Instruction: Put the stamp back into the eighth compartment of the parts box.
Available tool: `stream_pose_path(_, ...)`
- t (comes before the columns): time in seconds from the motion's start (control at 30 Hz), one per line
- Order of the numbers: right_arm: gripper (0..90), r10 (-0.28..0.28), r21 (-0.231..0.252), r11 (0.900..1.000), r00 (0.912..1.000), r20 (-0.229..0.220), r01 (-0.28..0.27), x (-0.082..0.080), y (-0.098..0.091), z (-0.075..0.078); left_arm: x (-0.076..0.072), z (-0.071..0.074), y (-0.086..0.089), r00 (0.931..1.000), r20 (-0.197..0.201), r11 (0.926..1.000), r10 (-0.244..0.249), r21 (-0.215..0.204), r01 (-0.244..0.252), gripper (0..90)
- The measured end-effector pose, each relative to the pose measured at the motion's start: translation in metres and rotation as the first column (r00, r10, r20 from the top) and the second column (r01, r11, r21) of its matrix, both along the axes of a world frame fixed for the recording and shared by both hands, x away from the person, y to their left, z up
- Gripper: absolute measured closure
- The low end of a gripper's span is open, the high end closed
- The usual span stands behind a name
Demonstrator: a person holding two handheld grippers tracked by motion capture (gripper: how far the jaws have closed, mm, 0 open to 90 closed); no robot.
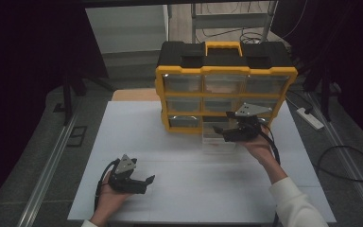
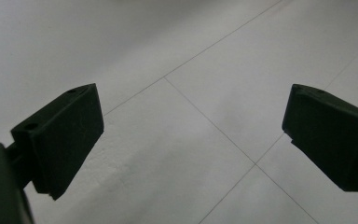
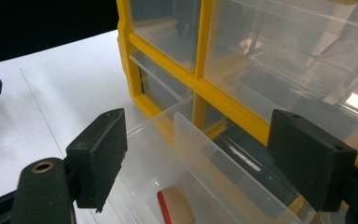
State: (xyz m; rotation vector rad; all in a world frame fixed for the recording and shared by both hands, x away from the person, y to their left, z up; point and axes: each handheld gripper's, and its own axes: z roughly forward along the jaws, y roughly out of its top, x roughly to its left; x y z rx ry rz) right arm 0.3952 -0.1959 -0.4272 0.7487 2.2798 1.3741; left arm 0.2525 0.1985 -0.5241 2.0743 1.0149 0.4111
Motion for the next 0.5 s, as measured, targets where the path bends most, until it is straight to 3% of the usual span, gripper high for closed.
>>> stream_pose_path(0.27,20.5,-0.007,0.019,0.9998,1.0,-0.002,0.007,-0.008,-0.006,0.0,0.0,0.0,0.0,1.0,0.007,1.0,0.003,-0.002,-0.003,5.4)
stream_pose_path(0.5,20.0,-0.009,0.049,0.9988,0.9999,-0.004,0.009,-0.024,-0.018,-0.001,0.0,0.001,0.001,0.9999,0.01,1.0,0.003,-0.006,-0.003,5.4)
